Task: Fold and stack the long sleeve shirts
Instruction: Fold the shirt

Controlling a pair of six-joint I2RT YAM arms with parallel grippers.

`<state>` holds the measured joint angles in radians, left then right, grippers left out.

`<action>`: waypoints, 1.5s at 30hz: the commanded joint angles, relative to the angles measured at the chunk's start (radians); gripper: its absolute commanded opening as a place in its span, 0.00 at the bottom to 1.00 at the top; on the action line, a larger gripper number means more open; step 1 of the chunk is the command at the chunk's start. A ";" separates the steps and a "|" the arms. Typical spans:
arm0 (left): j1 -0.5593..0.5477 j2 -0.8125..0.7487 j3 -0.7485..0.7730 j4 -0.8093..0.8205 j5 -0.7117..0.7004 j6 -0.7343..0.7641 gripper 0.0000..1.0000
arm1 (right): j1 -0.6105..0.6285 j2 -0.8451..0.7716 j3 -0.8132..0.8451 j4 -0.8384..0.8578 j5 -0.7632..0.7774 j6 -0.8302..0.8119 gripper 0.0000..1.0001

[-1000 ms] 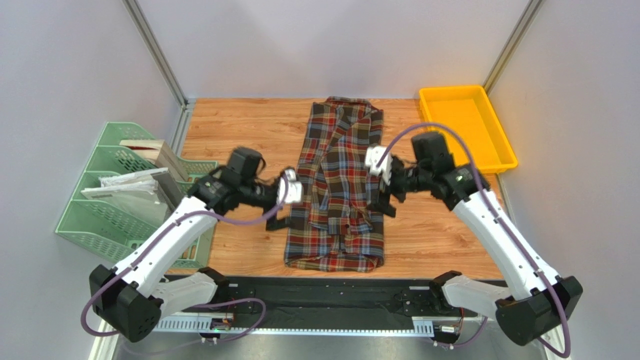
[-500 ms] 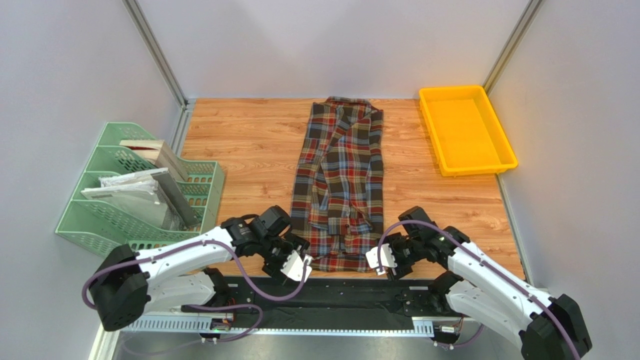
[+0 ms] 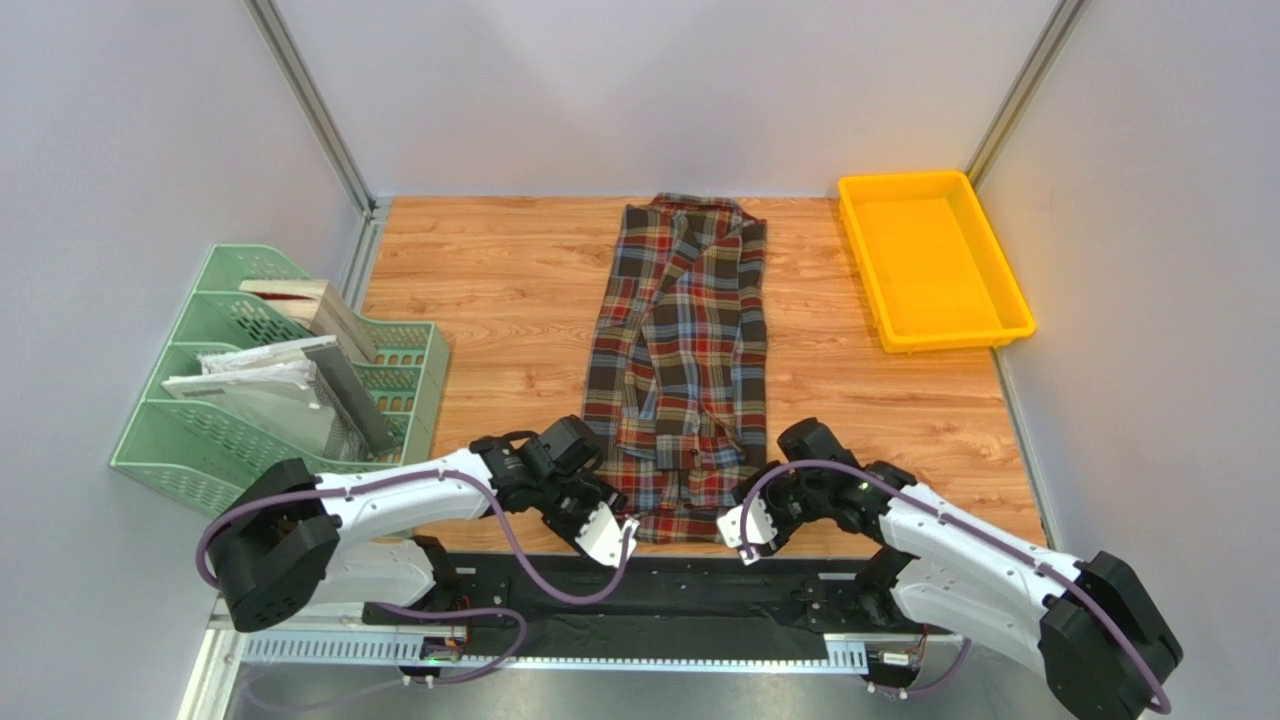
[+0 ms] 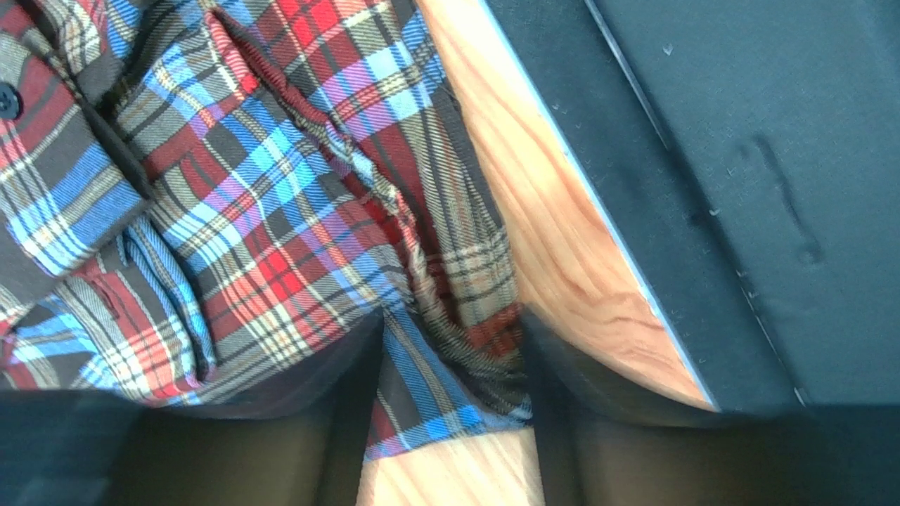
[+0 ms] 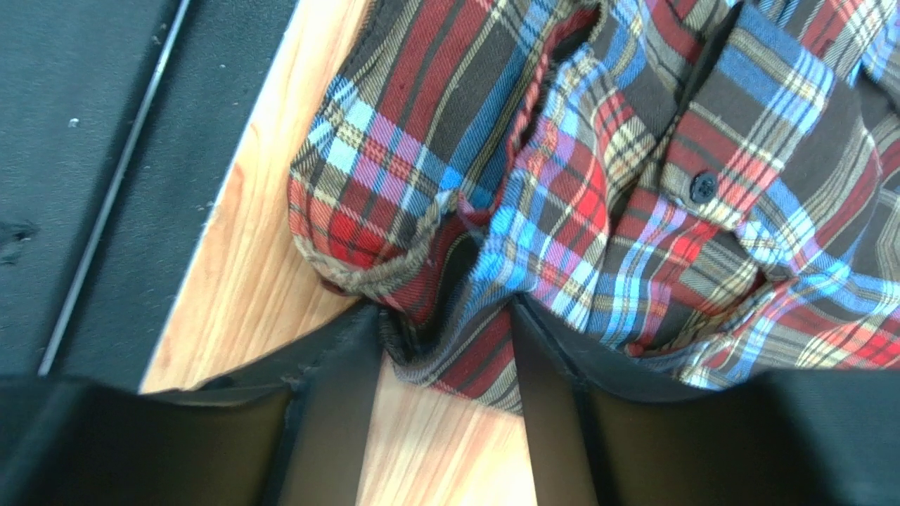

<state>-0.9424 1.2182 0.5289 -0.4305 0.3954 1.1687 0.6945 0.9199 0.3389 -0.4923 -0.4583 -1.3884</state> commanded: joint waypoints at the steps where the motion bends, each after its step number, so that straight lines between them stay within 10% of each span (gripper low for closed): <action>1: -0.002 0.038 0.005 0.016 -0.041 0.006 0.42 | 0.010 0.048 -0.043 0.058 0.052 -0.018 0.46; 5: -0.002 0.044 0.020 0.023 -0.055 -0.038 0.02 | 0.010 0.039 -0.023 0.038 0.053 0.025 0.08; 7: -0.002 0.027 0.048 -0.038 -0.029 -0.050 0.00 | 0.020 0.014 -0.006 0.018 0.079 0.067 0.00; 18: -0.210 -0.258 0.112 -0.315 0.010 -0.245 0.00 | 0.103 -0.344 0.081 -0.371 0.067 0.187 0.00; 35: -0.207 -0.247 0.178 -0.295 -0.036 -0.322 0.00 | 0.109 -0.331 0.161 -0.370 0.053 0.292 0.00; 45: 0.131 -0.030 0.489 -0.356 0.086 -0.163 0.00 | -0.120 -0.074 0.438 -0.235 -0.006 0.253 0.00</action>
<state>-0.9272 1.0710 0.8654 -0.7719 0.4034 0.9089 0.7094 0.7139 0.6056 -0.8391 -0.3859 -1.1099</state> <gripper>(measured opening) 0.008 0.008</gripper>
